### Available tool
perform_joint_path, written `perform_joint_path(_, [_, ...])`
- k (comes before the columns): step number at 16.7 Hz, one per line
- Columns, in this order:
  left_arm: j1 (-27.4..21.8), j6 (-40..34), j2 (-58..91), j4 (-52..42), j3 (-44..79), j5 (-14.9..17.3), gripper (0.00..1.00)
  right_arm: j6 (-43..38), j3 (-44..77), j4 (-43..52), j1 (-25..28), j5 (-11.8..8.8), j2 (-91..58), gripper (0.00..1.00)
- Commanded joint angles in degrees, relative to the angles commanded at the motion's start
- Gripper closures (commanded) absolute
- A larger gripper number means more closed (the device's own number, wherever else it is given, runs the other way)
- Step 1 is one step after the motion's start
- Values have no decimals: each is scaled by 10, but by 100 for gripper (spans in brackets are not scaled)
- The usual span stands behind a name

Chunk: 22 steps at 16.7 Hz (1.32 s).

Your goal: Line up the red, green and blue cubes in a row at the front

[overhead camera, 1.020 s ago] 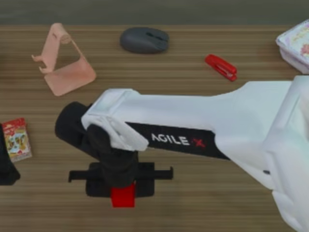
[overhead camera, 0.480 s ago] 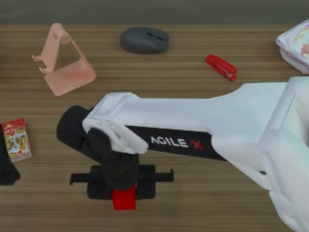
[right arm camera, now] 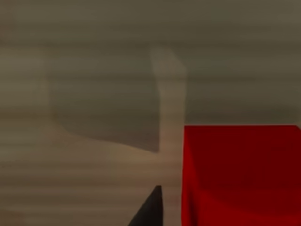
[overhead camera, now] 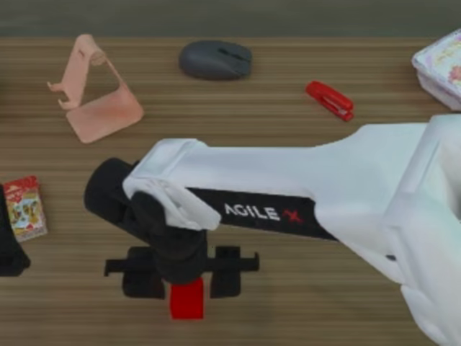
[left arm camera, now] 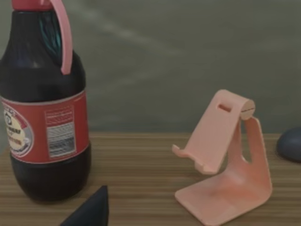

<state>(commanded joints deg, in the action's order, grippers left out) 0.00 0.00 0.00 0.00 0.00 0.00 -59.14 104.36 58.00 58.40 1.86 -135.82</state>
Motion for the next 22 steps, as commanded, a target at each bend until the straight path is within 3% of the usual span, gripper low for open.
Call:
perform_joint_path(2, [0, 0, 0, 0, 0, 0, 0, 0, 0, 0, 0, 0, 0, 0])
perform_joint_path(11, [0, 0, 0, 0, 0, 0, 0, 0, 2, 2, 0, 0, 1, 0])
perform_joint_path(18, [0, 0, 0, 0, 0, 0, 0, -2, 88, 122, 6, 0, 31, 0])
perform_joint_path(22, [0, 0, 0, 0, 0, 0, 0, -1, 99, 135, 7, 0, 36, 0])
